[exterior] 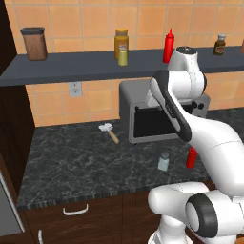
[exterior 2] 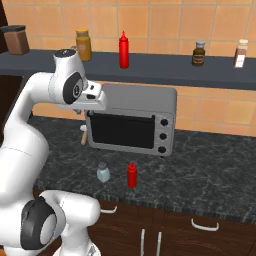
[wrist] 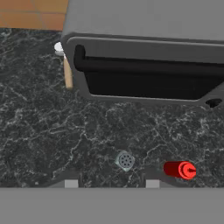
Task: Put the shaker and condiment bottle from the counter next to their counterparts in the cabinet.
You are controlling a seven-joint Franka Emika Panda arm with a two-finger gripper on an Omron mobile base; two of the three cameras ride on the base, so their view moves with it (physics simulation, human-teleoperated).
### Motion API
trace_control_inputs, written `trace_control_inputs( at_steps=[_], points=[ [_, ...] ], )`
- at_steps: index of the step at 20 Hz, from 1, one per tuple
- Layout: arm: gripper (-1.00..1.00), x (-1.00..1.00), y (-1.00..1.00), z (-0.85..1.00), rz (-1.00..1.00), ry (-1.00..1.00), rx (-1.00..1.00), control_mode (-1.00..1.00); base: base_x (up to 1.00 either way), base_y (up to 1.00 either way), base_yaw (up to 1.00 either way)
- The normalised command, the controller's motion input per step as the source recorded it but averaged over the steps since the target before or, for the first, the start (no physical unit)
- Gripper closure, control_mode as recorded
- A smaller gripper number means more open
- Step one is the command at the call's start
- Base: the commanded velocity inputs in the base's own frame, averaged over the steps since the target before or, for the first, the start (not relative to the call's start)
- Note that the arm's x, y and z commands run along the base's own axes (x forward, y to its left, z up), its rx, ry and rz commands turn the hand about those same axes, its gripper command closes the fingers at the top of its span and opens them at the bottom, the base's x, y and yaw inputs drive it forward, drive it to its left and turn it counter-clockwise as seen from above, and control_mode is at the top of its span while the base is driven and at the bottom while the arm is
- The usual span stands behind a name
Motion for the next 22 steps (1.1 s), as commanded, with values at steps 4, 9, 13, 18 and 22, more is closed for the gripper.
trace_control_inputs(
  at_steps=[4, 9, 13, 18, 22],
  points=[
    [-1.0, -0.28, -0.07, -0.01, -0.02, -0.08, 0.02, -1.0, 0.0, 0.0, 0.0],
    [-1.0, -0.29, -0.31, -0.1, -0.01, -0.09, 0.01, -1.0, 0.0, 0.0, 0.0],
    [-1.0, -0.6, -0.61, -0.14, 0.0, -0.24, 0.03, -1.0, 0.0, 0.0, 0.0],
    [-1.0, -0.37, -0.73, -0.24, 0.05, -0.03, 0.1, -1.0, 0.0, 0.0, 0.0],
    [-1.0, -0.21, -0.69, -0.24, 0.15, 0.01, 0.14, -1.0, 0.0, 0.0, 0.0]
  ],
)
